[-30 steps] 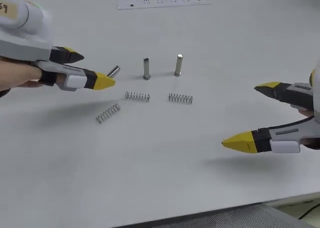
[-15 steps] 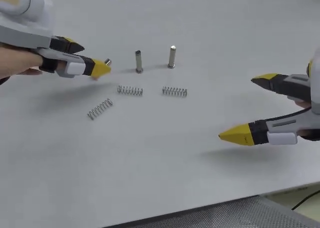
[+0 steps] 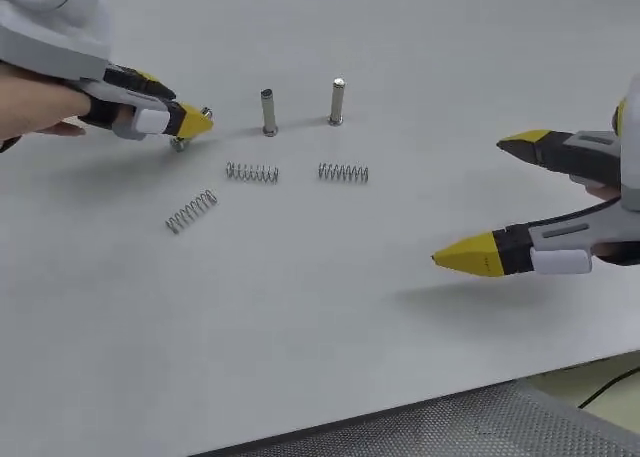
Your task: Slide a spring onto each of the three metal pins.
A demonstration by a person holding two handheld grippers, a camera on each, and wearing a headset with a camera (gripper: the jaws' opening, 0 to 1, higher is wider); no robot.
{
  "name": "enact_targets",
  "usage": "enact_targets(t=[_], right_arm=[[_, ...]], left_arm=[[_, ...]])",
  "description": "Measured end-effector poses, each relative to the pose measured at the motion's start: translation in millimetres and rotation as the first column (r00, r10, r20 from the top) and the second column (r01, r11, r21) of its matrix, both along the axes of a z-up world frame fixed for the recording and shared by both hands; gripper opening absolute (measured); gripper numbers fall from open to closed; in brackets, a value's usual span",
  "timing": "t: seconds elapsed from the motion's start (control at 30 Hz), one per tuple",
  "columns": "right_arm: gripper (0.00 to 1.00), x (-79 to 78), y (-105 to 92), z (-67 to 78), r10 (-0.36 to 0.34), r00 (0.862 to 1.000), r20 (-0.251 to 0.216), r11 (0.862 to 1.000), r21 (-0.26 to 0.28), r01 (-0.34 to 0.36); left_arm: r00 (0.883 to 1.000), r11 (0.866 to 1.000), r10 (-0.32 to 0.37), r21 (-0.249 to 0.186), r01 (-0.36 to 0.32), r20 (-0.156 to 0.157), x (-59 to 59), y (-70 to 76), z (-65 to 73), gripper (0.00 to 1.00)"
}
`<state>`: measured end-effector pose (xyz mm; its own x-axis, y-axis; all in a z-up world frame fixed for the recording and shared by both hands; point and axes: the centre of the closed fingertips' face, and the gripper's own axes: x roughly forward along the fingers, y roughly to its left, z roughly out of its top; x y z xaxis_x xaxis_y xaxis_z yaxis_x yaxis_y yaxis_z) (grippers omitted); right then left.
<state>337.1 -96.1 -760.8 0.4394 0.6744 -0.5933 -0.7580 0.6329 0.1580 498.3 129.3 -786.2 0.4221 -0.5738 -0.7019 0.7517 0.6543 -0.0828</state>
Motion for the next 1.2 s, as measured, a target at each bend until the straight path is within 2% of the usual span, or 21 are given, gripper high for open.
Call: enact_targets(t=[0.13,0.27,0.33,0.4,0.57,0.6,0.67,0.73,0.9,1.0,1.2], right_arm=[[1.00,-0.3,-0.1,-1.2,-0.001,1.000,-0.002,1.000,0.001,0.001],[1.00,-0.8,-0.4,-2.4,-0.001,1.000,-0.005,1.000,0.001,0.001],[1.00,-1.1,-0.9,-3.2,-0.001,1.000,-0.006,1.000,-0.001,0.001],[1.00,-1.2,-1.1,-3.6,-0.003,1.000,-0.007,1.000,0.001,0.003],[1.00,-1.9,-1.3,-4.6,-0.003,1.000,-0.010,1.000,0.000,0.003],[1.00,-1.9,-1.2,-4.6,-0.004,1.000,-0.010,1.000,0.001,0.004],[1.00,-1.9,-1.0,-4.8,-0.003,1.000,-0.010,1.000,0.000,0.003],[1.00,-2.1,-1.1,-5.1,-0.003,1.000,-0.011,1.000,0.000,0.003],[1.00,-2.4,-1.1,-5.4,-0.002,1.000,-0.011,1.000,-0.003,0.002],[1.00,-2.7,-1.7,-6.0,0.000,1.000,-0.011,1.000,-0.008,0.000],[1.00,-2.6,-2.2,-5.6,-0.002,1.000,-0.011,1.000,-0.006,0.002]], left_arm=[[1.000,1.000,0.004,0.002,-0.004,-0.012,-2.4,-1.2,-0.5,0.22],[1.000,1.000,0.008,0.016,-0.008,-0.027,-1.9,-0.6,-5.0,0.20],[1.000,0.999,0.006,0.035,-0.006,-0.024,-2.2,1.6,-6.7,0.19],[0.999,0.999,0.012,0.035,-0.010,-0.037,-3.4,1.0,-7.1,0.18],[0.999,0.999,0.011,0.050,-0.008,-0.048,-2.3,-0.3,-9.0,0.12],[0.999,0.998,0.012,0.055,-0.009,-0.051,4.2,3.1,-12.2,0.12],[0.998,0.998,0.011,0.058,-0.008,-0.057,-2.0,-1.8,-10.6,0.10],[0.998,0.998,0.010,0.065,-0.006,-0.063,-3.5,-3.2,-11.0,0.09],[0.996,0.997,0.023,0.078,-0.016,-0.090,-4.5,-4.5,-13.7,0.05],[0.996,0.995,0.008,0.096,0.001,-0.087,-5.6,-5.7,-14.4,0.03],[0.995,0.995,0.017,0.102,-0.006,-0.102,-5.8,-5.8,-15.4,0.02]])
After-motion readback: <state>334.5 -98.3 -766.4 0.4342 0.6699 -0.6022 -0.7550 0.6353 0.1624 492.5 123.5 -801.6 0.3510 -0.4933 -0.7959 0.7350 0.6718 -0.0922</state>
